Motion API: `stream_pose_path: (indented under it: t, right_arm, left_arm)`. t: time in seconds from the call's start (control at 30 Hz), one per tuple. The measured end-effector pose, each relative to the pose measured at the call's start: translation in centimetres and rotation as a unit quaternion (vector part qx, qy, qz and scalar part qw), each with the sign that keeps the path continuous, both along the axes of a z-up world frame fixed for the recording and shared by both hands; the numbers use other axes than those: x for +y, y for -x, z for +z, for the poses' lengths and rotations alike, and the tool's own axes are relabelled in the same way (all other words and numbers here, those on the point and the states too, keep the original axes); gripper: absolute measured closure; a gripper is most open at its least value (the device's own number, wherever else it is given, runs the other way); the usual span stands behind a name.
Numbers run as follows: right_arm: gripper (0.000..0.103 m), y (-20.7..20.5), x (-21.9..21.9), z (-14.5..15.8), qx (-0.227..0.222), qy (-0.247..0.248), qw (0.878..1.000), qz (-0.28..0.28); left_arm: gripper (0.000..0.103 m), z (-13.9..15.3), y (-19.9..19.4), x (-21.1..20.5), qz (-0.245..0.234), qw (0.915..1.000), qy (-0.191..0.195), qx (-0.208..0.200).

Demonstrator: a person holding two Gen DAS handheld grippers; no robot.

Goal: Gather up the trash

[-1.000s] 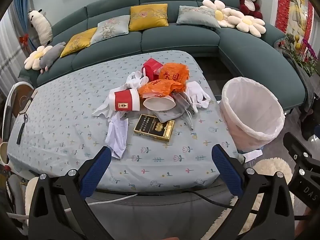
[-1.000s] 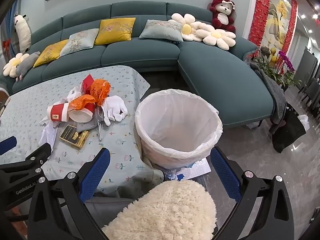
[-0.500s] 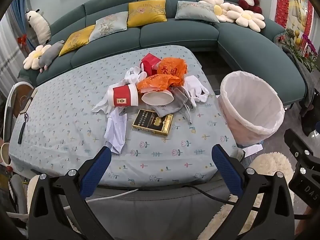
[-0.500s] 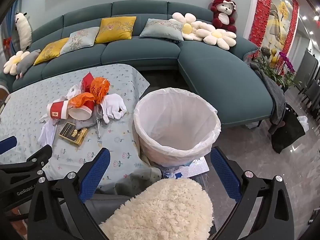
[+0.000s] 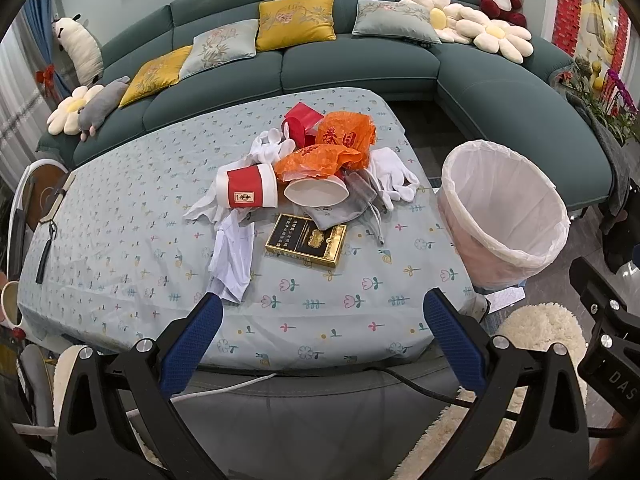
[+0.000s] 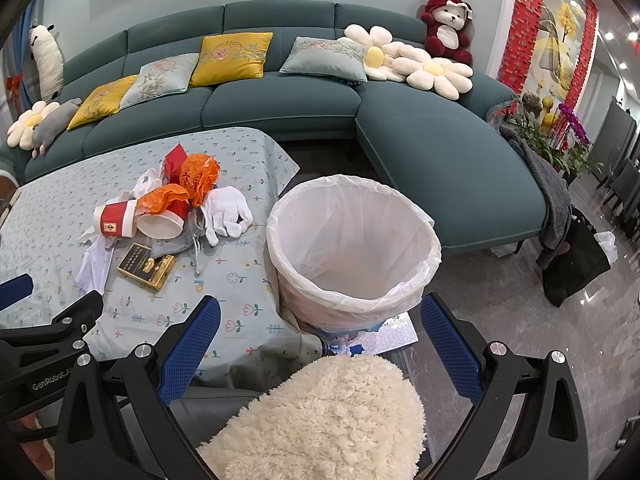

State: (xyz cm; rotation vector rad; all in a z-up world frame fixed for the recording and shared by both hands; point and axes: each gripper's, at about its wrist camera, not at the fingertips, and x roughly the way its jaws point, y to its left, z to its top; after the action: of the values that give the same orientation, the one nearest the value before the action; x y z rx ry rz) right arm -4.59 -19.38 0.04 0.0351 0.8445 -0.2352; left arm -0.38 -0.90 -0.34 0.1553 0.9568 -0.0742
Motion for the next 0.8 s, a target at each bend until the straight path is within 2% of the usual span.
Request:
stream_pose_path:
  t: [0.8]
  right_arm:
    - [0.007, -0.08, 0.35, 0.0, 0.0, 0.003, 1.0, 0.001]
  left_arm:
    - [0.007, -0.01, 0.15, 0.09, 0.003, 1.0, 0.0, 0.004]
